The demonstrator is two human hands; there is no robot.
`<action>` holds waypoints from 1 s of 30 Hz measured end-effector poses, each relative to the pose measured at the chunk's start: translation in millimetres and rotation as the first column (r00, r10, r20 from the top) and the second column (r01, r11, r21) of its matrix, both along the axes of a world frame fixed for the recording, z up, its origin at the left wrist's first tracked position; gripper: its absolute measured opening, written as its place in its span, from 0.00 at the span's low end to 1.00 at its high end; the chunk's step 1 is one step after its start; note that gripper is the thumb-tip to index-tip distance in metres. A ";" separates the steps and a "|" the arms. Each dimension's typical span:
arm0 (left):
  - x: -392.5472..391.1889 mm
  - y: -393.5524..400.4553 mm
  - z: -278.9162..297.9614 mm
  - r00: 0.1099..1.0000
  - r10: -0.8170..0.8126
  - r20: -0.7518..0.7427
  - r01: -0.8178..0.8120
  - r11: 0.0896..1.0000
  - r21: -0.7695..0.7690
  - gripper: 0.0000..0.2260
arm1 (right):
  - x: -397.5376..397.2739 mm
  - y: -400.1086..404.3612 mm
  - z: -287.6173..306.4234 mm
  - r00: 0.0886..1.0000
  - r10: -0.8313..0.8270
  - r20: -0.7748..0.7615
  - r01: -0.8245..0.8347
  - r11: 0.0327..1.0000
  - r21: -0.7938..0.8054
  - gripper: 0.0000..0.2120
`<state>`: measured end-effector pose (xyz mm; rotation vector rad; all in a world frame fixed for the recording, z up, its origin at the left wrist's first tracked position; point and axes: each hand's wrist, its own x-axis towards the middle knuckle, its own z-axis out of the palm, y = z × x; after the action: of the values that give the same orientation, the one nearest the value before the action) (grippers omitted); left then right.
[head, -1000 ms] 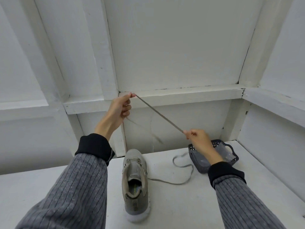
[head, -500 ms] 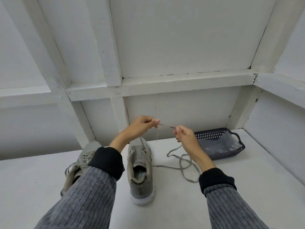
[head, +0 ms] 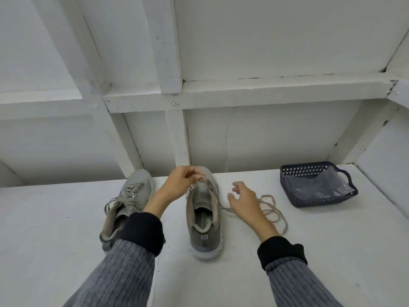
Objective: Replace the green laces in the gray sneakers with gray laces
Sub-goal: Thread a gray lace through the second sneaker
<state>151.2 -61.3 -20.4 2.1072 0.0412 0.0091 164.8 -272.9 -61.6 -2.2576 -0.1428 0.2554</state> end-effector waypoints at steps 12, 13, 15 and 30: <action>-43.9 -21.2 -39.4 0.995 0.092 -0.033 -0.096 0.981 -0.169 0.12 | -38.1 43.7 -3.1 0.982 0.144 0.124 -0.116 0.971 -0.207 0.11; -48.7 -20.3 -41.1 0.996 0.086 -0.032 -0.091 0.976 -0.197 0.10 | -47.4 42.9 -6.3 0.984 0.112 0.138 -0.077 0.969 -0.235 0.11; -56.5 -16.9 -43.9 0.995 0.092 -0.023 -0.095 0.969 -0.227 0.08 | -60.6 41.3 -11.4 0.986 0.049 0.160 -0.004 0.964 -0.267 0.12; -37.2 -22.1 -21.2 0.998 0.058 -0.010 -0.058 0.937 -0.345 0.10 | -20.6 7.2 9.3 0.979 0.194 0.068 -0.206 0.908 0.364 0.12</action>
<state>114.0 -83.4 -41.6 1.7530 0.0977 0.0353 144.1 -265.7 -52.3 -1.8712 -0.4071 0.2772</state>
